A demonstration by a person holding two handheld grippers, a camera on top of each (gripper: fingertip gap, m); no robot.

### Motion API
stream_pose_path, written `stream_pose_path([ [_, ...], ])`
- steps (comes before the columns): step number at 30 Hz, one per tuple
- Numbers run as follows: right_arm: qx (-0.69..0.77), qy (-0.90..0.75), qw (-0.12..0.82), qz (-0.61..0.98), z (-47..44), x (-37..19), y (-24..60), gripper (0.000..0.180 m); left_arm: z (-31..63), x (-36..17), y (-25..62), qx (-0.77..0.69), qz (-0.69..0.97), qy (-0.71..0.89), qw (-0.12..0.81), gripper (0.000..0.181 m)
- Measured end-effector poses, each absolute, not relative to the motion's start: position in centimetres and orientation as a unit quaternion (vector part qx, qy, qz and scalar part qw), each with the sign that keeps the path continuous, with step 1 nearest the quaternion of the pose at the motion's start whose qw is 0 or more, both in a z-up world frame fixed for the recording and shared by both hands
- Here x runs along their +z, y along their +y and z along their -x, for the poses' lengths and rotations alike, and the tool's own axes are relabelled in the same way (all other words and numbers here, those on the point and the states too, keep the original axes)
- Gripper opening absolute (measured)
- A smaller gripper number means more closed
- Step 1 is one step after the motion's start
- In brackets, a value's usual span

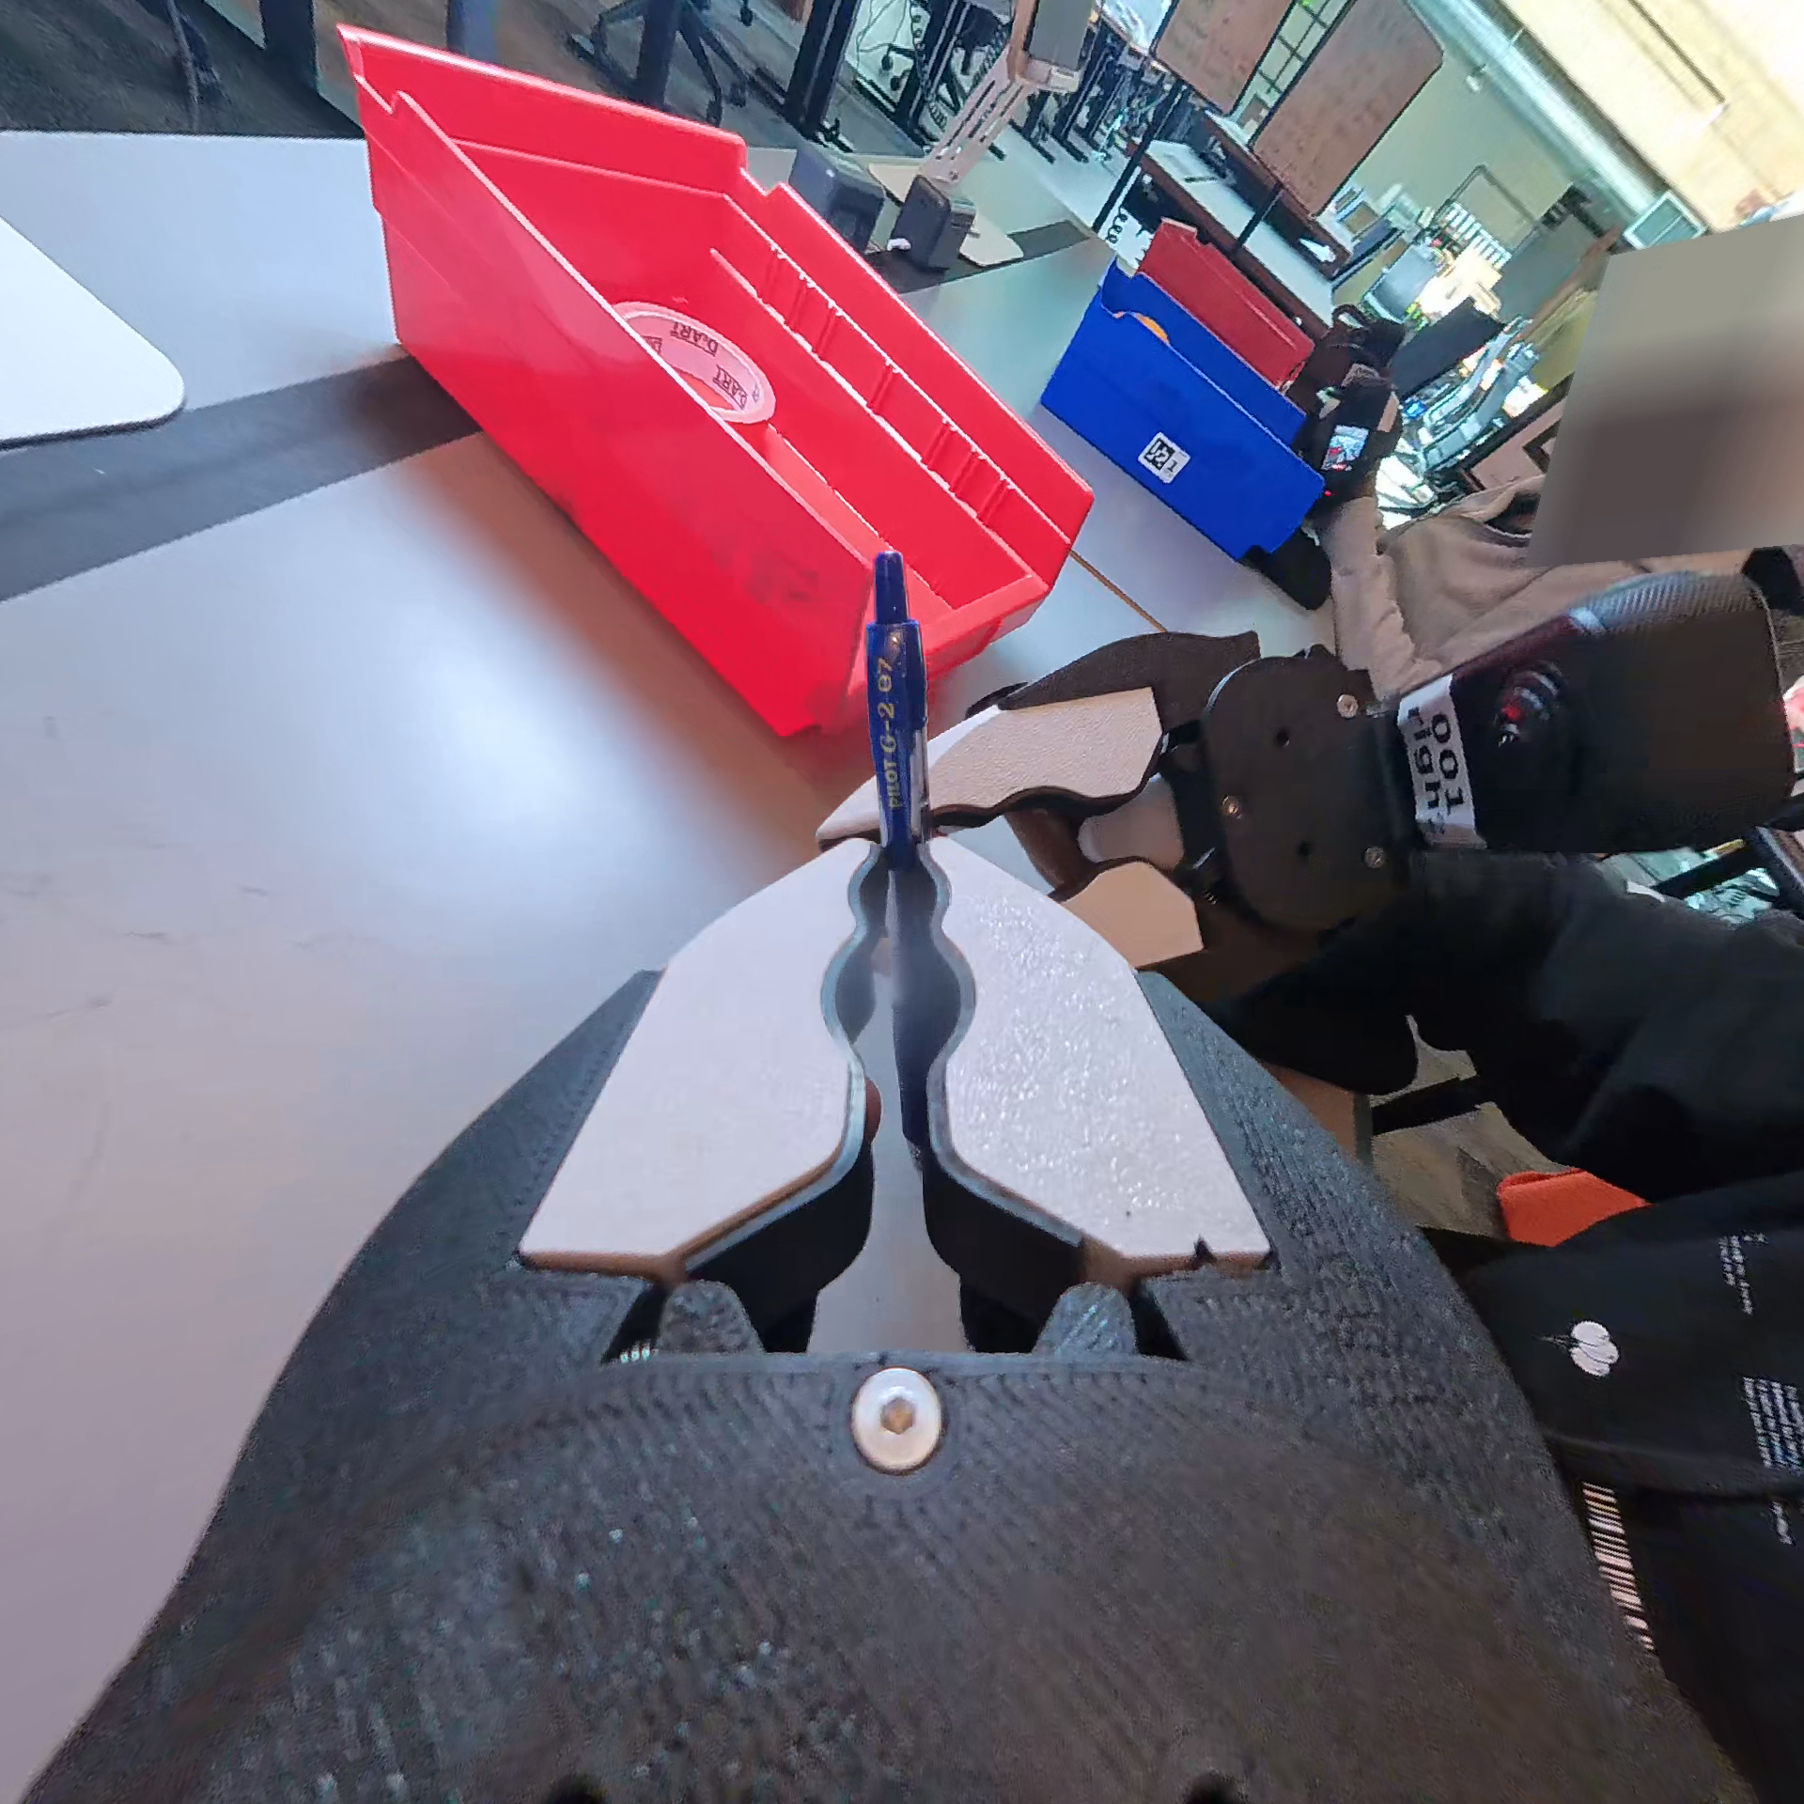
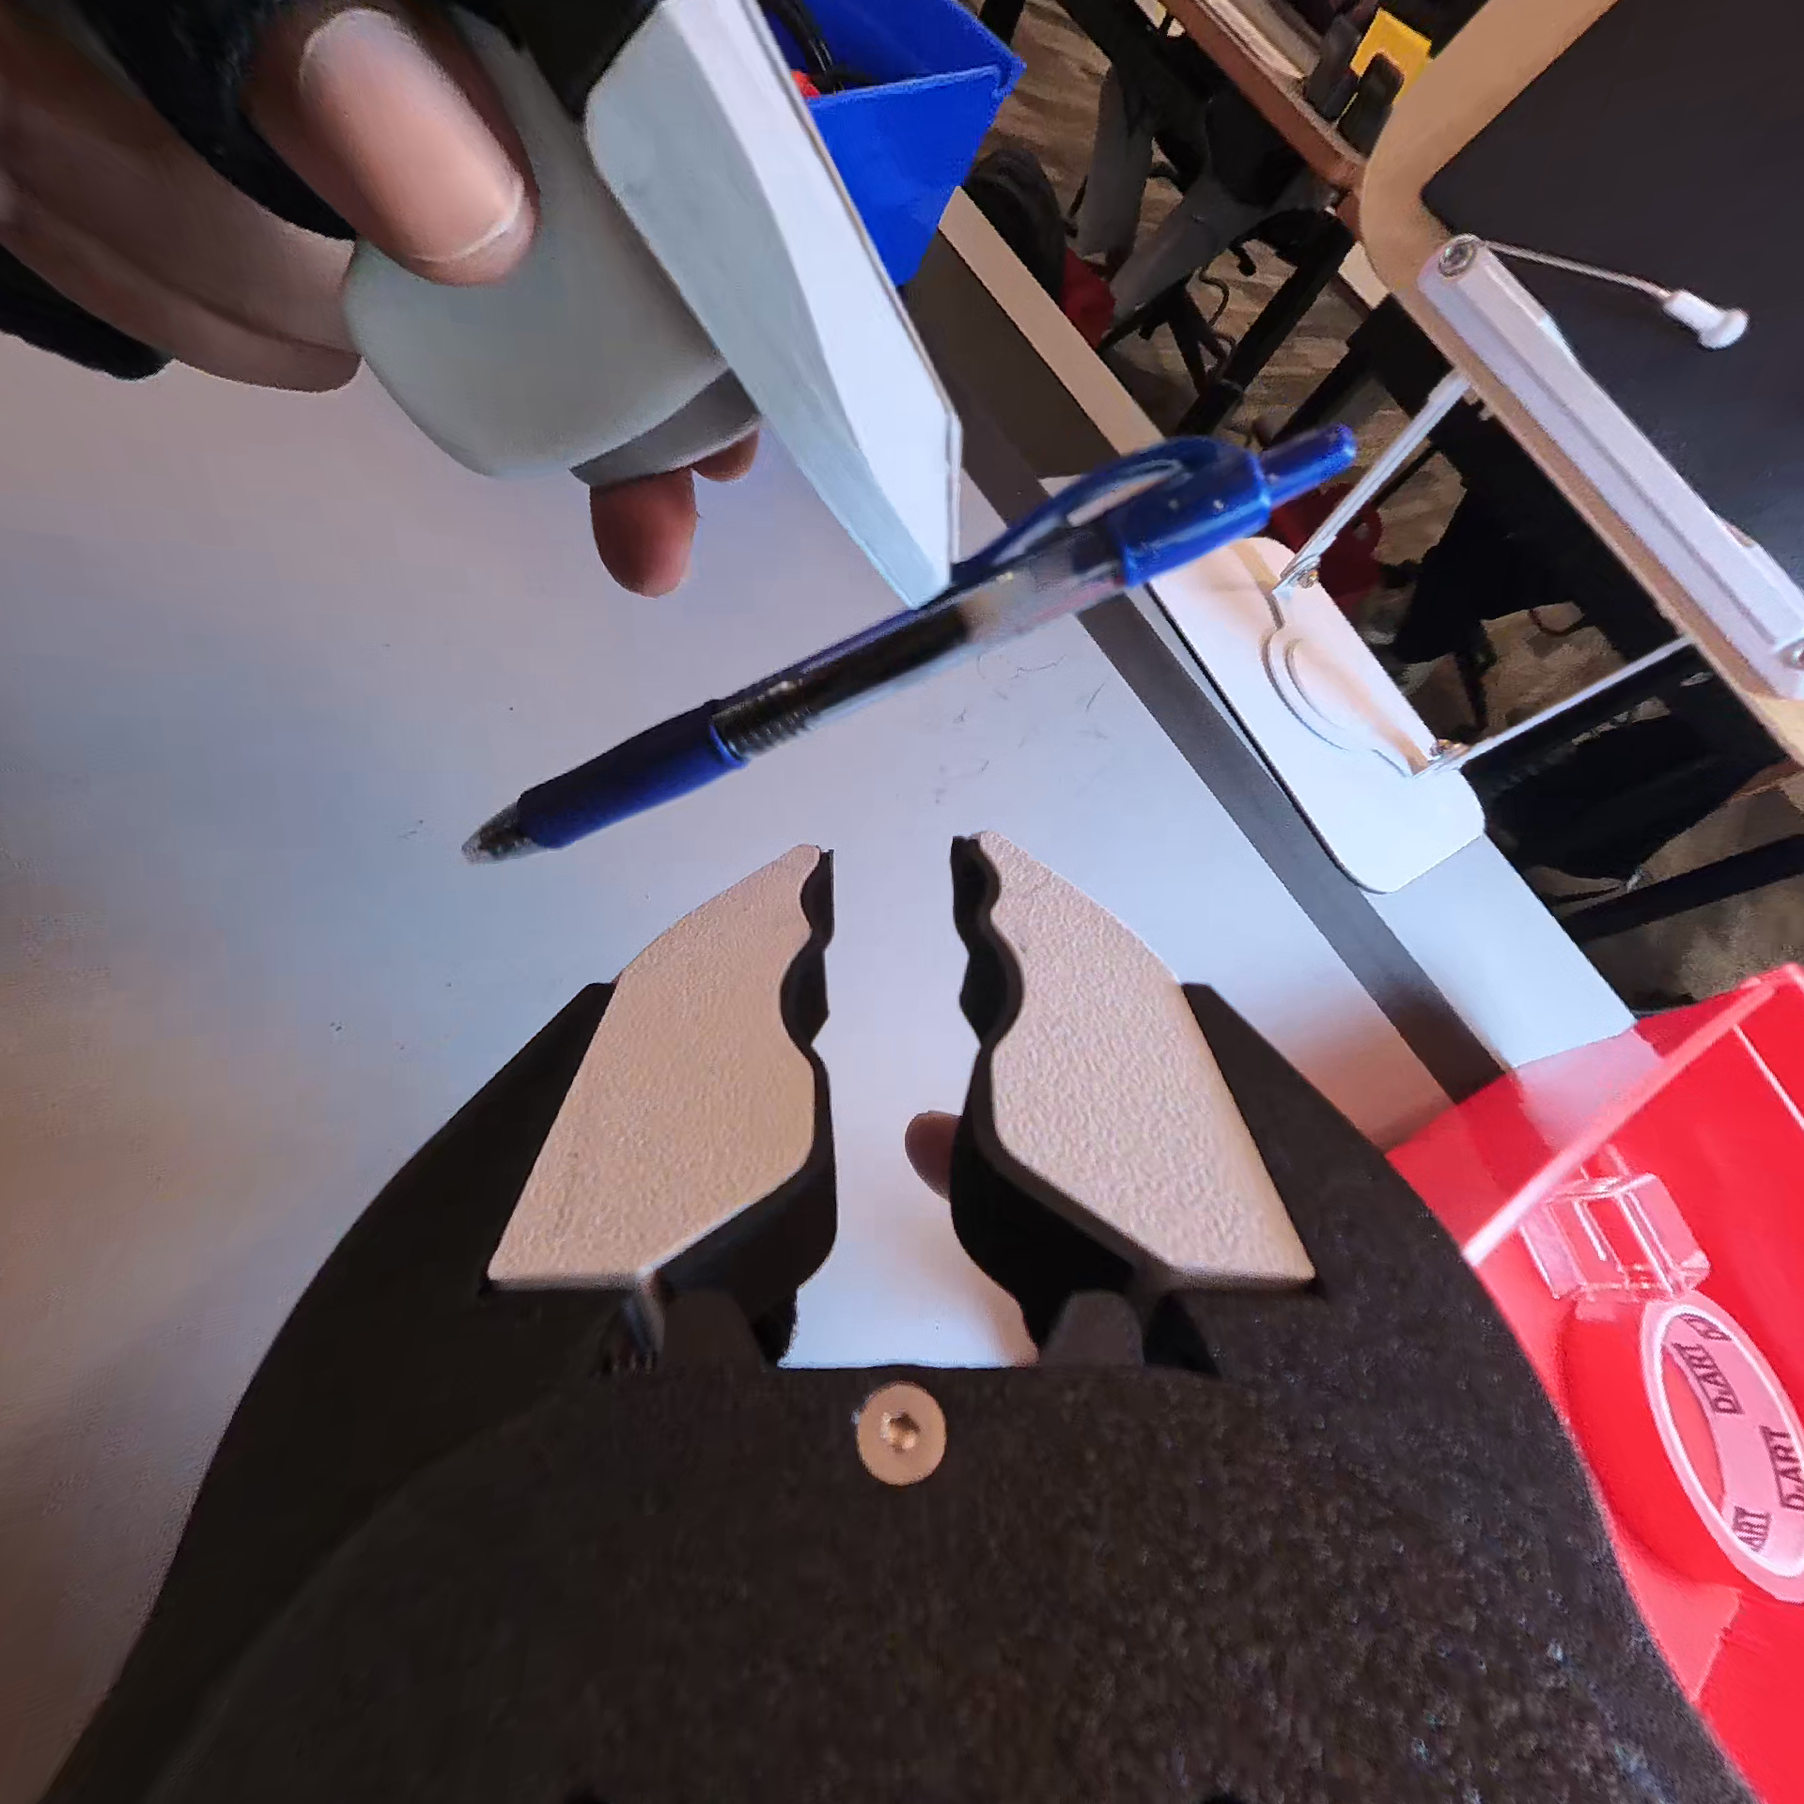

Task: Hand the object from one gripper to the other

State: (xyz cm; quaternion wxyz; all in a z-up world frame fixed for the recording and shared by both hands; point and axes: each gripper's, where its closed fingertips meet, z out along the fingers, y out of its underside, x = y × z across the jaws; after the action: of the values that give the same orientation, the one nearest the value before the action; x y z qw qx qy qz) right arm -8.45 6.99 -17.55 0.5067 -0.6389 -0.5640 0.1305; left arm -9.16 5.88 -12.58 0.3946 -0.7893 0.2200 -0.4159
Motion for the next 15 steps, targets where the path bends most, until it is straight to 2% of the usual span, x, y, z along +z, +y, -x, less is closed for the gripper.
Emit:
stream_pose_path([
  [15,0.121,-0.559,0.496,0.653,8.29,-18.43,7.39,0.024,8.77,-13.11,5.72,-0.408,0.794,0.233,0.387,0.005],
])
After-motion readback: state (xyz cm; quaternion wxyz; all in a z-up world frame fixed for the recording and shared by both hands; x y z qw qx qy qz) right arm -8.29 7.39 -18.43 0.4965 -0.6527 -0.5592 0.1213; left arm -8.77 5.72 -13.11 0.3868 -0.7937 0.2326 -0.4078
